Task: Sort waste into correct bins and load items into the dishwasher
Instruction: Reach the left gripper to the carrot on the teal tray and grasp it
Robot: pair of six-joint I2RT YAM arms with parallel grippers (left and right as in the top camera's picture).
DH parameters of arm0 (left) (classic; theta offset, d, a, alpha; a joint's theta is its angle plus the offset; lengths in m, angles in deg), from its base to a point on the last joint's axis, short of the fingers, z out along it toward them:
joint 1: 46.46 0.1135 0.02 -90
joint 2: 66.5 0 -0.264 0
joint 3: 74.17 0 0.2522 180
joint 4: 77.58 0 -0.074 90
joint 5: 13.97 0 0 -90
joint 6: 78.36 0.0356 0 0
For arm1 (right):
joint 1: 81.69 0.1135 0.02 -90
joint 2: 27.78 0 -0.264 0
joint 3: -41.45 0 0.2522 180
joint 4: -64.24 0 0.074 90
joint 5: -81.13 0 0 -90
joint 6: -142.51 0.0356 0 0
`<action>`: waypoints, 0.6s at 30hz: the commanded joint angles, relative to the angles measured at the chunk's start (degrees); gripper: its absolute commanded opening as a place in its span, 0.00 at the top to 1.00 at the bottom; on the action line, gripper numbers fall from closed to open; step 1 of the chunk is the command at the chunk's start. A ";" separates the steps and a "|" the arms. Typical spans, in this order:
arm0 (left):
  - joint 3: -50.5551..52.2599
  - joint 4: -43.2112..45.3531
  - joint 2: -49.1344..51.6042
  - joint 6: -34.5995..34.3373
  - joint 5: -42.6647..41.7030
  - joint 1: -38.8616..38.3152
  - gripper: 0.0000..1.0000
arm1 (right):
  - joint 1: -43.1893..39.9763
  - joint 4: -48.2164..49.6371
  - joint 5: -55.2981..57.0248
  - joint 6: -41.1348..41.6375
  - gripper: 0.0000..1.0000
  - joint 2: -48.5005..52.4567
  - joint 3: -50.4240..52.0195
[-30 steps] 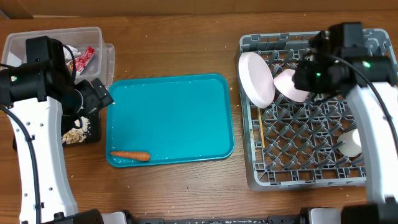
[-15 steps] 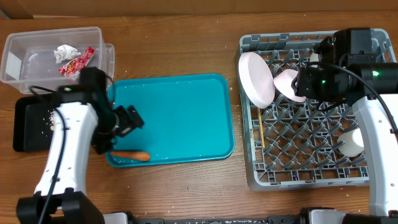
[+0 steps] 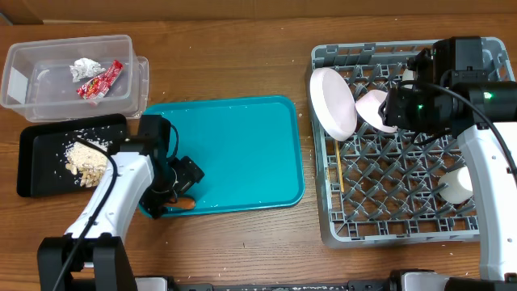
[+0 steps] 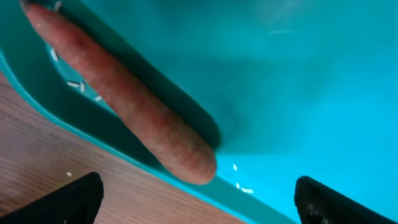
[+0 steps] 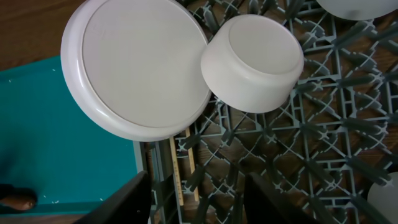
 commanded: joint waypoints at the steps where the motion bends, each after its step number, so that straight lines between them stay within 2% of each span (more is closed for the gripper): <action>1: 2.01 1.70 -0.61 -4.33 3.78 -0.04 0.00 | -0.07 -0.02 0.39 -0.24 0.50 -0.09 -0.52; 5: 2.97 2.32 -0.59 -6.75 7.76 -0.04 0.00 | -0.07 -0.04 0.48 -0.22 0.50 -0.09 -0.52; 18: 8.76 10.21 -0.59 -9.03 9.38 -0.04 0.00 | -0.07 -0.20 0.48 -0.22 0.50 -0.09 -0.52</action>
